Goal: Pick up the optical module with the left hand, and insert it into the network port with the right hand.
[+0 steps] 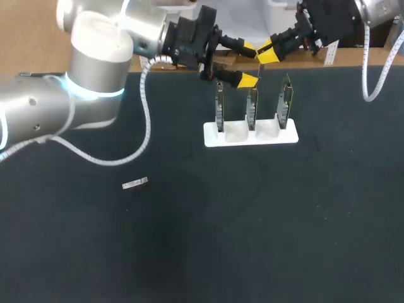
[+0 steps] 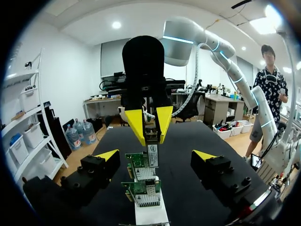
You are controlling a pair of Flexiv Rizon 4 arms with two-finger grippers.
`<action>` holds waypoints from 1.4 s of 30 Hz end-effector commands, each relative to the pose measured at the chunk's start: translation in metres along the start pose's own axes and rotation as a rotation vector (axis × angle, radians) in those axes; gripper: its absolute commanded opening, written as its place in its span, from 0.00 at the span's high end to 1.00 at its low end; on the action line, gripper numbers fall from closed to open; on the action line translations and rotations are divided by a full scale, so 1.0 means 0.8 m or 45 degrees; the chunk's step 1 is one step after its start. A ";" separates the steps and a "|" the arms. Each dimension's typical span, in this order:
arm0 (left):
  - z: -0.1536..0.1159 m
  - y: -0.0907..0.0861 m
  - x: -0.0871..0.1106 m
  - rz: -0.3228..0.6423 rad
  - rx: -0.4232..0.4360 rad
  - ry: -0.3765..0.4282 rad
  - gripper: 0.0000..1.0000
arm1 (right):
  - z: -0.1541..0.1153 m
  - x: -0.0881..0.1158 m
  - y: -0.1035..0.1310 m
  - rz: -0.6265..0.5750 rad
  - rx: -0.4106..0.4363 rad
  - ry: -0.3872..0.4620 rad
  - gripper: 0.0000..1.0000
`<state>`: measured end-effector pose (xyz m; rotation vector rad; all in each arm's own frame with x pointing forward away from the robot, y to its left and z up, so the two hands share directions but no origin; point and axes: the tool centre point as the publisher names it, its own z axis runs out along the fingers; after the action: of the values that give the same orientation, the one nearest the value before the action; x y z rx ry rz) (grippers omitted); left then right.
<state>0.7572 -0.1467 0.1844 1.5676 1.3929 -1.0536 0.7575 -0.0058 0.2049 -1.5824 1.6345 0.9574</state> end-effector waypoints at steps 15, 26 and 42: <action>-0.006 -0.013 0.000 -0.051 -0.009 0.180 0.00 | 0.001 0.000 0.002 -0.012 -0.012 0.015 1.00; -0.005 -0.009 -0.001 -0.073 -0.005 0.192 0.00 | 0.001 0.000 0.003 -0.020 -0.021 0.024 1.00; -0.002 -0.007 0.001 -0.111 -0.015 0.295 0.00 | -0.001 0.000 0.006 -0.037 -0.038 0.032 1.00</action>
<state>0.7484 -0.1414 0.1818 1.6603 1.6219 -0.9393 0.7526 -0.0063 0.2057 -1.6389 1.6193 0.9537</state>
